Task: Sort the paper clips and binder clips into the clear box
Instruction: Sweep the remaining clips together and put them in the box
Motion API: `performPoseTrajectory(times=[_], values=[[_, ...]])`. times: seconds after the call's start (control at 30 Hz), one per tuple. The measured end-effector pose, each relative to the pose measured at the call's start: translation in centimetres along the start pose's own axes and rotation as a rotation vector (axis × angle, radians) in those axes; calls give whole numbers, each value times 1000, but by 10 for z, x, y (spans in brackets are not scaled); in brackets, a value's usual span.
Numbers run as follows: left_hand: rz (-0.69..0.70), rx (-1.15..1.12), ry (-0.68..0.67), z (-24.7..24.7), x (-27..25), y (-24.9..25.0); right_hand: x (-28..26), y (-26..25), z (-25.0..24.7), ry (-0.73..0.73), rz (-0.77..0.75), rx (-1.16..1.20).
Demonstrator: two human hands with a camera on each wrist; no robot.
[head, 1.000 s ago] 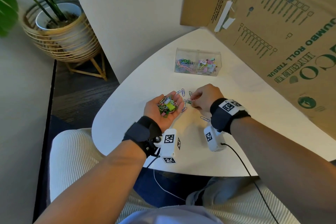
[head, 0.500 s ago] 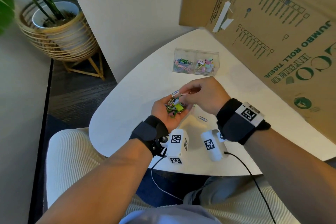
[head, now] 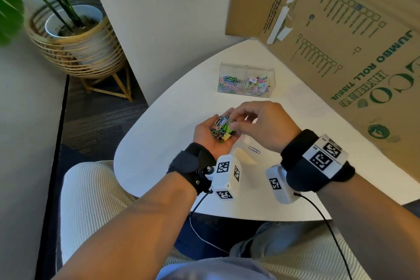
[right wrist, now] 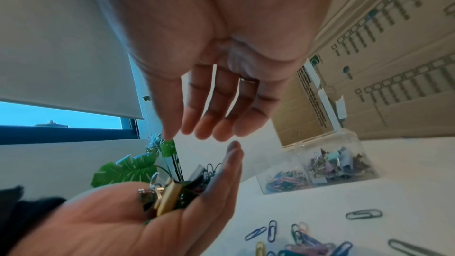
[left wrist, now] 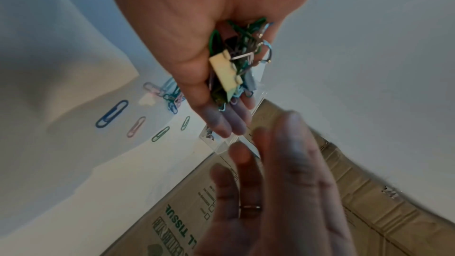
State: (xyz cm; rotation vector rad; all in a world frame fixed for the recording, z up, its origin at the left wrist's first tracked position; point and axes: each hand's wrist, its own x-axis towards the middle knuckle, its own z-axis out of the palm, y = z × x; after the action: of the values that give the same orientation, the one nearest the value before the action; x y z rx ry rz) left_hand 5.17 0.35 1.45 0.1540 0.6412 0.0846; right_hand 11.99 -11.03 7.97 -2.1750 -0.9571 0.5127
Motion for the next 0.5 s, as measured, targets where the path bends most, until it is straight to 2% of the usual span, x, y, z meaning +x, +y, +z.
performPoseTrajectory(times=[0.1,0.23,0.5], values=[[-6,-17,-24,1,1,1,-2,-2,4,-94,-11,-127],[-1,-35,-13,4,2,-2,-3,-2,17,-125,-12,-233],[22,-88,-3,5,7,6,1,2,26,-94,22,-108]])
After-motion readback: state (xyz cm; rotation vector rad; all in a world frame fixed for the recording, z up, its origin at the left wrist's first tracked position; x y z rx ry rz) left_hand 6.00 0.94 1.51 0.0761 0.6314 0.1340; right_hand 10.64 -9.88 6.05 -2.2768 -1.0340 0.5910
